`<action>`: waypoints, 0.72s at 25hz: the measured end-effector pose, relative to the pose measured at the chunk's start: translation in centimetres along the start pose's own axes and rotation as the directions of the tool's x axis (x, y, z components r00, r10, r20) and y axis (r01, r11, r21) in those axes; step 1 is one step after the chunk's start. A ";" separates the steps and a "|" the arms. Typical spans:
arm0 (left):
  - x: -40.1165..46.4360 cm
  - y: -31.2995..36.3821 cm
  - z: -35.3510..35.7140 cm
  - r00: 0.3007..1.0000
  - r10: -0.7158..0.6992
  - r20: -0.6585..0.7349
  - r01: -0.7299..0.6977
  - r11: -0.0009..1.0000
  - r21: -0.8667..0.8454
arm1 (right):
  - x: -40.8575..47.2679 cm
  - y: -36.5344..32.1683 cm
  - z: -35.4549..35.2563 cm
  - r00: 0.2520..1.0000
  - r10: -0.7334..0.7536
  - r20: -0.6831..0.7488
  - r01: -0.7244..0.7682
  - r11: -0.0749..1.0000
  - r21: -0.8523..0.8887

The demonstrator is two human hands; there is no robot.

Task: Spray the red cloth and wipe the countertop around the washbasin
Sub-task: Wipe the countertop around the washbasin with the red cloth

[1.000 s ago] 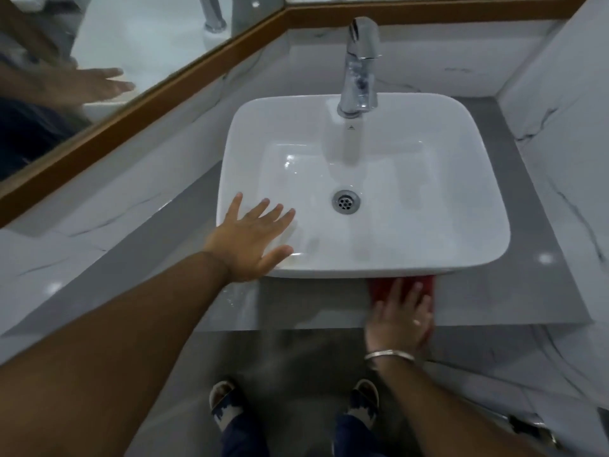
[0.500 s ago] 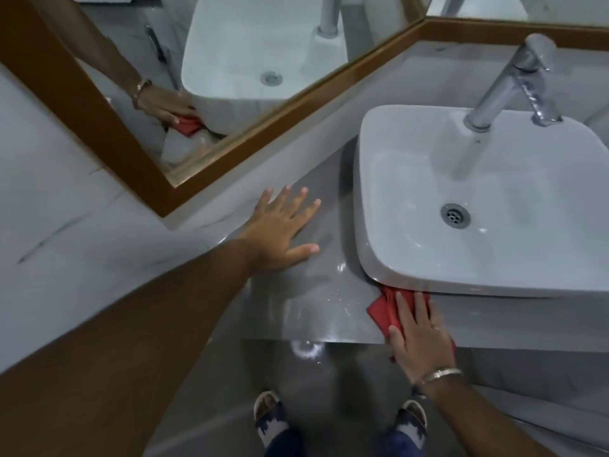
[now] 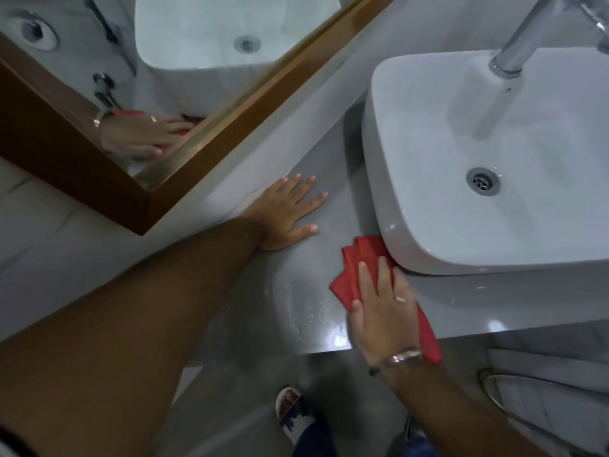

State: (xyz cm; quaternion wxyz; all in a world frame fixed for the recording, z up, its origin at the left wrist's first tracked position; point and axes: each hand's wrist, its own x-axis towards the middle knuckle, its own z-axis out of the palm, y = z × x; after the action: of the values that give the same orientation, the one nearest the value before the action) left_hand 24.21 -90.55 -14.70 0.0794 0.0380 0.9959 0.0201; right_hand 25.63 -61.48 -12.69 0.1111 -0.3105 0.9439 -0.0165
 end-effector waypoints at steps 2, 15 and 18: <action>0.1 -0.4 0.4 1.000 0.011 -0.021 -0.011 1.000 -0.008 | 0.1 -2.0 0.6 0.946 -0.323 0.020 0.323 0.945 -0.040; 0.0 -0.3 0.2 0.999 0.014 -0.041 -0.016 0.999 -0.032 | -0.1 -1.5 -1.6 0.530 -0.818 0.223 0.835 0.550 0.035; -0.1 -0.2 0.4 0.998 0.020 -0.054 -0.022 0.999 -0.024 | 1.5 1.7 -2.4 0.618 -0.747 0.244 0.730 0.661 0.174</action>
State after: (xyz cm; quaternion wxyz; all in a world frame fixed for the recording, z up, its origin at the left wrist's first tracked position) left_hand 24.33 -90.75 -15.14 0.0527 0.0469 0.9969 0.0342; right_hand 22.92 -61.09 -10.83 0.2426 -0.6662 0.7040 -0.0416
